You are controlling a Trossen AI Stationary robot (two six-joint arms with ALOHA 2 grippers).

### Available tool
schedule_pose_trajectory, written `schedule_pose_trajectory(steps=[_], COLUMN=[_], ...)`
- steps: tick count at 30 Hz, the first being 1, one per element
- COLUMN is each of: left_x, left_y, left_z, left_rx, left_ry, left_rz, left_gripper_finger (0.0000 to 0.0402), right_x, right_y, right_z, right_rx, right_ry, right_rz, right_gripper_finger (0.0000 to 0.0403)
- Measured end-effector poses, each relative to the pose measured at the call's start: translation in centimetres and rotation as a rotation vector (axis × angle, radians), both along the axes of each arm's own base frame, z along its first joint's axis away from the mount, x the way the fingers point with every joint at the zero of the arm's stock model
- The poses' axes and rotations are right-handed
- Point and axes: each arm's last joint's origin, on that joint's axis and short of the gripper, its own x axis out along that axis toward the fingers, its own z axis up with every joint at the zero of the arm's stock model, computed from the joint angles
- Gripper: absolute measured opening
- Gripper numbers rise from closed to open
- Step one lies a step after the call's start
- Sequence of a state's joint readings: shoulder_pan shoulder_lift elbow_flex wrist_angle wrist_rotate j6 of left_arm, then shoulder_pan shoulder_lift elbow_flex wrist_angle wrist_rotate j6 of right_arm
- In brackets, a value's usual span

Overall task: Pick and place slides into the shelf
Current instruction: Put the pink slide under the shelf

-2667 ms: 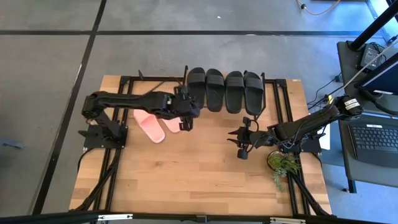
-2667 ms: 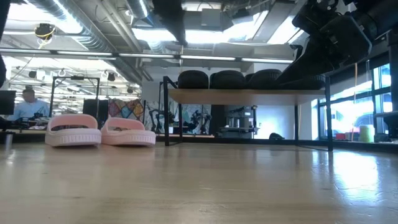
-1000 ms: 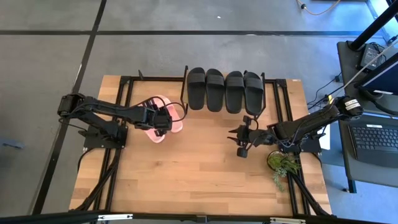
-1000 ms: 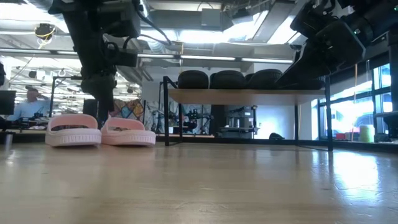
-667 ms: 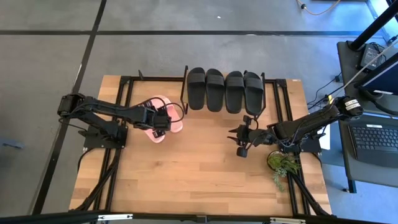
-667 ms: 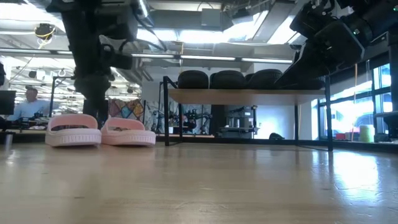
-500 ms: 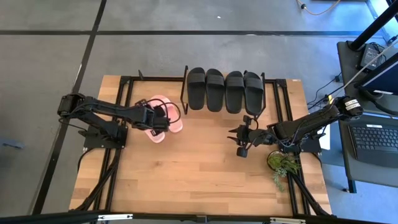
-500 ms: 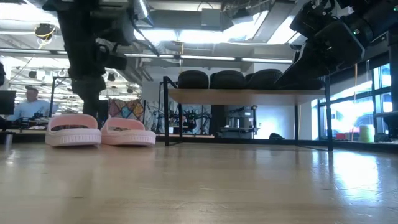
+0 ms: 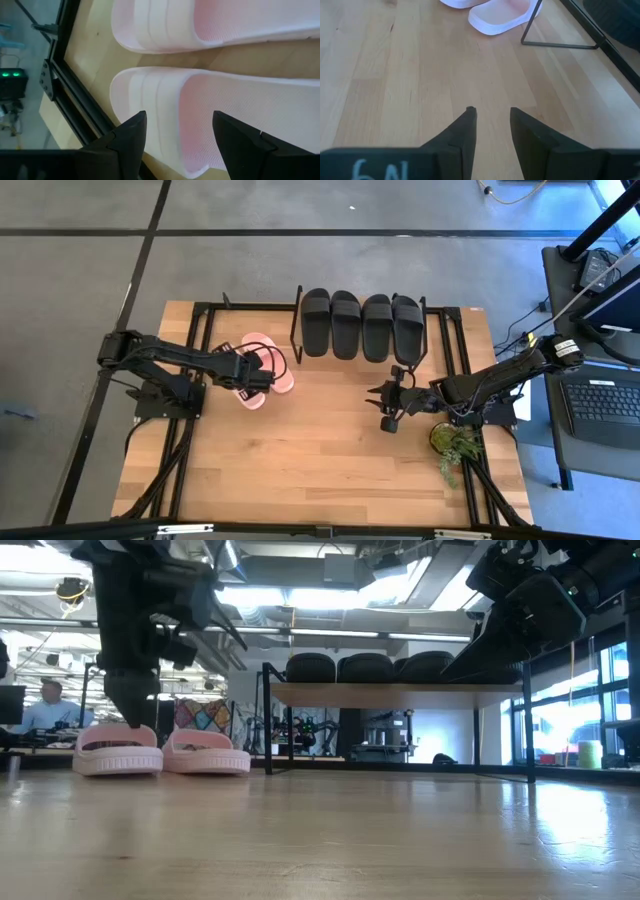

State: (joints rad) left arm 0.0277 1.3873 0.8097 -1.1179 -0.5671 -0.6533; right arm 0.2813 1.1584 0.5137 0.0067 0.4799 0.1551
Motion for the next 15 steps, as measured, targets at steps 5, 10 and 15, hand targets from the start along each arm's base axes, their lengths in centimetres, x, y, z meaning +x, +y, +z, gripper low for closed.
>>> schedule_pose_trajectory(steps=[5,10,15], left_x=[0.6,1.1,0.9], left_y=[0.1,0.3,1.0], left_z=[-1.4,-2.8,-4.0], left_rx=[0.011,0.019,0.017], left_ry=[0.078,0.154,0.265], left_rz=[-0.001,0.008,0.060], left_gripper_finger=[0.0218,0.0218,0.0218], right_x=[0.0,0.0,0.0], right_y=[0.0,0.0,0.0], right_z=[0.0,0.0,0.0], right_rx=[-0.001,-0.002,-0.001], right_ry=[-0.003,-0.003,-0.003], right_rz=[0.001,0.002,0.002], right_gripper_finger=[0.0120,0.0120,0.0120])
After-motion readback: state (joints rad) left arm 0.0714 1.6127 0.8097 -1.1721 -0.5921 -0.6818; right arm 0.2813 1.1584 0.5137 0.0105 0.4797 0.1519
